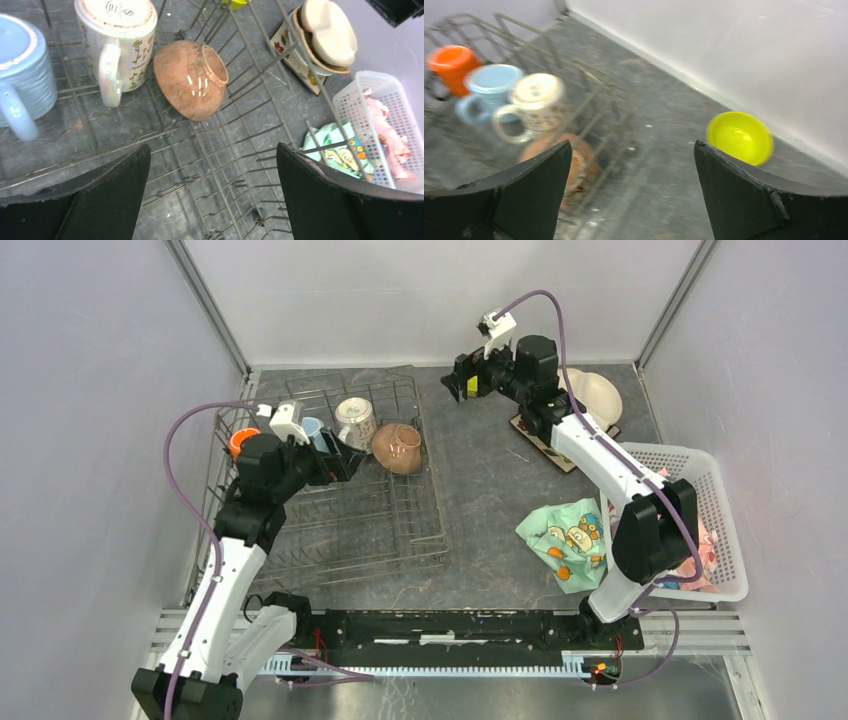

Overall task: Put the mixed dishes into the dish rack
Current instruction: Turn the bowl upside down on the dish rack, then pick up the bowl from the center of the board.

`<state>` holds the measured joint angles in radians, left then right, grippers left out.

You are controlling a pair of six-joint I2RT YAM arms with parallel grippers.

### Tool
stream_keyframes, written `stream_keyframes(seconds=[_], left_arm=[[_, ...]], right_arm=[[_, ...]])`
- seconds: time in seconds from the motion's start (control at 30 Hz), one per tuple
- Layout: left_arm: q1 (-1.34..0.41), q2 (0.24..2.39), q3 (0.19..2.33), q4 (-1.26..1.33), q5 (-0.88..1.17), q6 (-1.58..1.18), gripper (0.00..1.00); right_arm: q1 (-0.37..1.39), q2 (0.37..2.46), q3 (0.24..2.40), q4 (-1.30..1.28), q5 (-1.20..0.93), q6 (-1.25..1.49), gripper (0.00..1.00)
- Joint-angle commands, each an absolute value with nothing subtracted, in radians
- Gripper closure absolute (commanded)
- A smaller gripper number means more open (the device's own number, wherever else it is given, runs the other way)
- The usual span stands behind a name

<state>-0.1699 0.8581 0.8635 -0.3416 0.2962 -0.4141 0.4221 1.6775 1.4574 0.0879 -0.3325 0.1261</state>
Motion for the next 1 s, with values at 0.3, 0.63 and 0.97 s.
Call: stream_keyframes(seconds=[0.3,0.63,0.97], left_arm=[[-0.172,0.753,0.697,-0.291,0.082,-0.309,0.0],[-0.172,0.762,0.704,-0.301,0.079,-0.308,0.0],[-0.175,0.808,0.707,-0.303,0.099,-0.305,0.0]], right_arm=[[0.413,1.833,1.532,-0.148,-0.061,-0.471,0.25],[0.408,2.026,1.577,-0.047,-0.074,-0.656,0.26],[0.407,2.226,1.74,-0.053,-0.006,-0.765,0.22]])
